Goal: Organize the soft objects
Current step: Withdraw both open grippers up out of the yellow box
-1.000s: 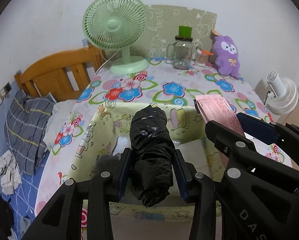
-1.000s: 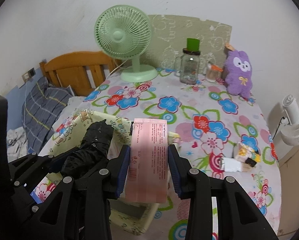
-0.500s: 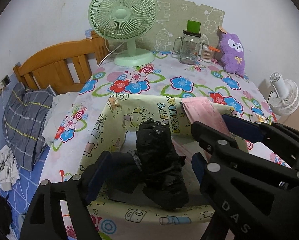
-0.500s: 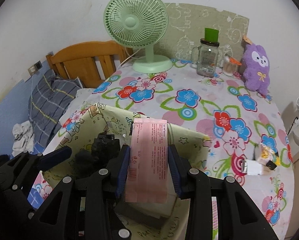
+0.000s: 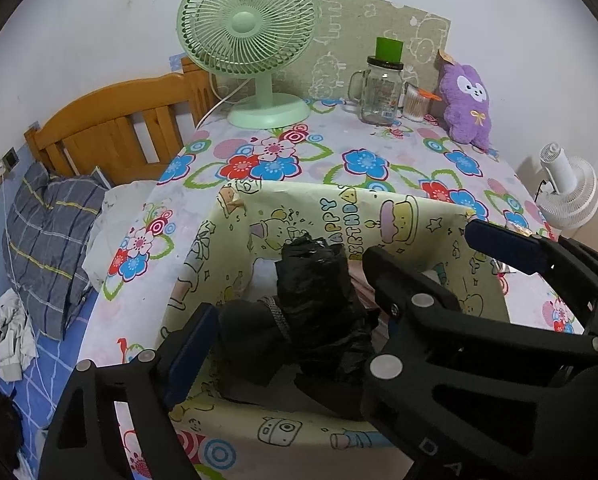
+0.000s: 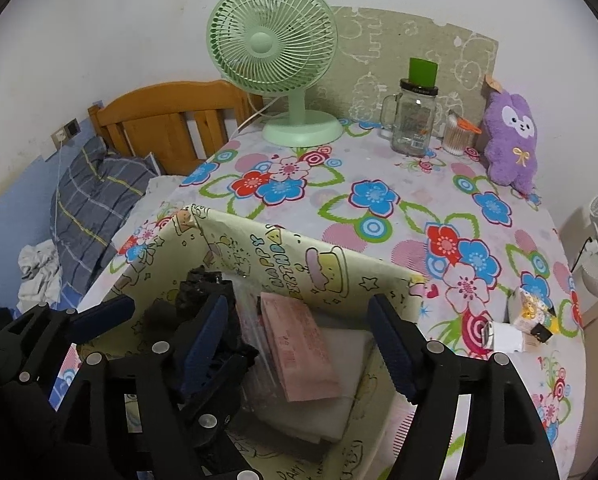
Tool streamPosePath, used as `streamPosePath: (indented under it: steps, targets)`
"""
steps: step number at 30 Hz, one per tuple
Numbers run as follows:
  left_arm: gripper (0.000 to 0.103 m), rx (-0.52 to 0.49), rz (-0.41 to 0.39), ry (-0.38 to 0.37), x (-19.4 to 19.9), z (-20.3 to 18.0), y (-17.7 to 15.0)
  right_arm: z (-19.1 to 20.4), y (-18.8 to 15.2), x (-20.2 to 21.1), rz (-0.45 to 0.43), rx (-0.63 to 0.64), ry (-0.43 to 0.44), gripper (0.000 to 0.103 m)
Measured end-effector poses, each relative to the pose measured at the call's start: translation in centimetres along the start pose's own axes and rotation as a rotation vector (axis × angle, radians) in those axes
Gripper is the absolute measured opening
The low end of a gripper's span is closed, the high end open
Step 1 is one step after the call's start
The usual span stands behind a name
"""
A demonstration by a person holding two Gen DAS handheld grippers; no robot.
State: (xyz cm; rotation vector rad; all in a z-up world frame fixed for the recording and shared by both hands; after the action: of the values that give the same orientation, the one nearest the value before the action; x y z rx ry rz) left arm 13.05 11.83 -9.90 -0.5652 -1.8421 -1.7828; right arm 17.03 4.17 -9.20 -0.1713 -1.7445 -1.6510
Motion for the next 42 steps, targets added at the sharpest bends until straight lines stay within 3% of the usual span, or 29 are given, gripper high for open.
streamPosePath:
  steps: [20,42]
  targets:
    - [0.088,-0.02,-0.079,0.008,3.1,-3.6,1.2,-3.2,0.5,4.7,-0.059,-0.051,-0.04,0.077]
    - [0.096,-0.04,-0.177,0.015,7.6,-9.1,1.7,-7.7,0.2,11.3,-0.149,-0.084,-0.081,0.082]
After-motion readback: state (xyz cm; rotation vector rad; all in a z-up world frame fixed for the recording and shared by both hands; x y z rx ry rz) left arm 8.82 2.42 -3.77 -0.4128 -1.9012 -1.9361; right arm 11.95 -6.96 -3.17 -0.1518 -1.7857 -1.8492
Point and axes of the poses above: each gripper's, at about its wrist camera, not at the fingertips, and x roughly against the way its jaws point, z to its left, y to its top, the point moved 2 cm from there along -x, roughly the way its jaws point, and after that the axes turned 14 degrees about -z, right-handed, at the moved point
